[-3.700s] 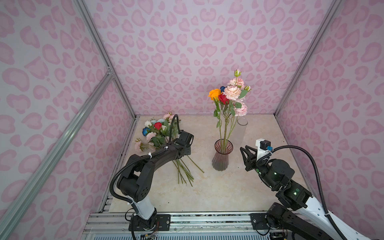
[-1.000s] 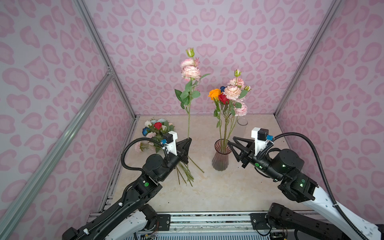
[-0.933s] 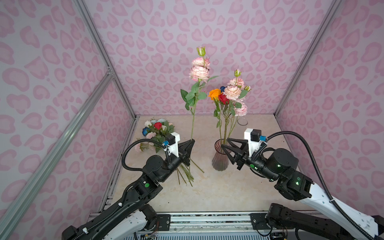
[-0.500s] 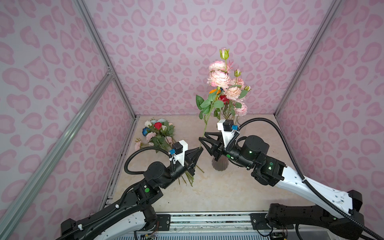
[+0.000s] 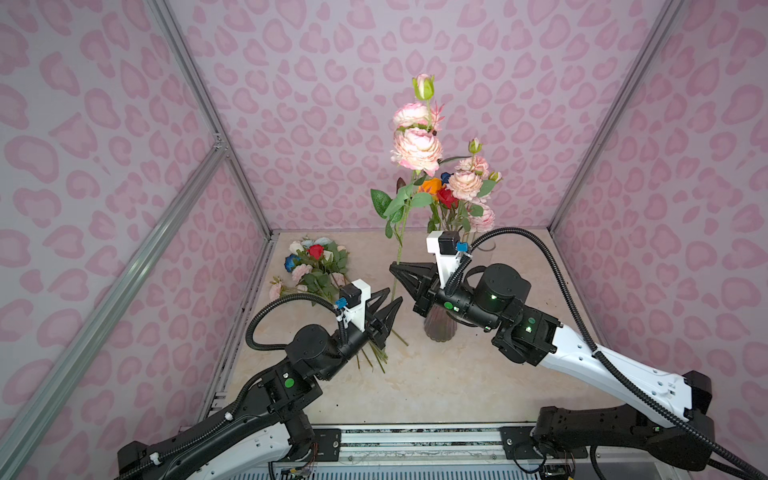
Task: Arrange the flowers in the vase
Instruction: 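Grasp the pink rose stem with right gripper while left gripper releases it, then raise the pink rose over the pink vase with the right gripper, then lower the pink rose stem into the pink vase with the right gripper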
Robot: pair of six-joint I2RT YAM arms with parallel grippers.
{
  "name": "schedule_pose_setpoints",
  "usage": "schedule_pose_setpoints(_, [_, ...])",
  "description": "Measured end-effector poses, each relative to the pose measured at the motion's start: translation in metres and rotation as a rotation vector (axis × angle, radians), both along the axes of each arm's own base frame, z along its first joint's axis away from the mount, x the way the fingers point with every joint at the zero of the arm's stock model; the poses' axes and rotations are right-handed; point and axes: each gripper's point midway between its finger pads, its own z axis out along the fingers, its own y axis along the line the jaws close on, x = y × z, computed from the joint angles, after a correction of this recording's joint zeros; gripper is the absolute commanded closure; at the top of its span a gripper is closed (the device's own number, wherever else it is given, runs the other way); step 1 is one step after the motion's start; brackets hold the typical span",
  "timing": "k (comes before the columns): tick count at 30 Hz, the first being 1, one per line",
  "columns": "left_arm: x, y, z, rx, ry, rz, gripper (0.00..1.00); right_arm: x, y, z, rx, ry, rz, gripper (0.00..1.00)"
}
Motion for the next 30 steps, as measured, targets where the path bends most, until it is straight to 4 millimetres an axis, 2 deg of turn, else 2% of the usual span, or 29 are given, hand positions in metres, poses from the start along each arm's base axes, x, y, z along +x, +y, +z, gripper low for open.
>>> schedule_pose_setpoints(4, [0.005, 0.024, -0.006, -0.031, 0.022, 0.103, 0.48, 0.005, -0.011, 0.019, -0.041, -0.064, -0.066, 1.00])
schedule_pose_setpoints(9, [0.011, 0.053, -0.025, -0.045, 0.069, 0.234, 0.48, 0.019, -0.051, 0.059, -0.056, -0.169, -0.214, 0.99])
schedule_pose_setpoints(14, [0.014, 0.066, -0.042, -0.032, 0.110, 0.300, 0.48, 0.049, -0.097, 0.082, -0.050, -0.187, -0.381, 0.99])
schedule_pose_setpoints(17, [0.015, 0.069, -0.047, -0.030, 0.127, 0.317, 0.48, 0.056, -0.111, 0.089, -0.047, -0.190, -0.421, 0.99])
schedule_pose_setpoints(19, [0.016, 0.069, -0.050, -0.020, 0.132, 0.324, 0.49, 0.062, -0.116, 0.084, -0.064, -0.180, -0.439, 0.99])
schedule_pose_setpoints(22, [0.018, 0.068, -0.053, -0.012, 0.140, 0.333, 0.48, 0.069, -0.123, 0.067, -0.098, -0.153, -0.462, 0.99])
schedule_pose_setpoints(30, [0.021, 0.065, -0.064, 0.000, 0.169, 0.335, 0.49, 0.084, -0.128, -0.004, -0.184, -0.033, -0.478, 0.97])
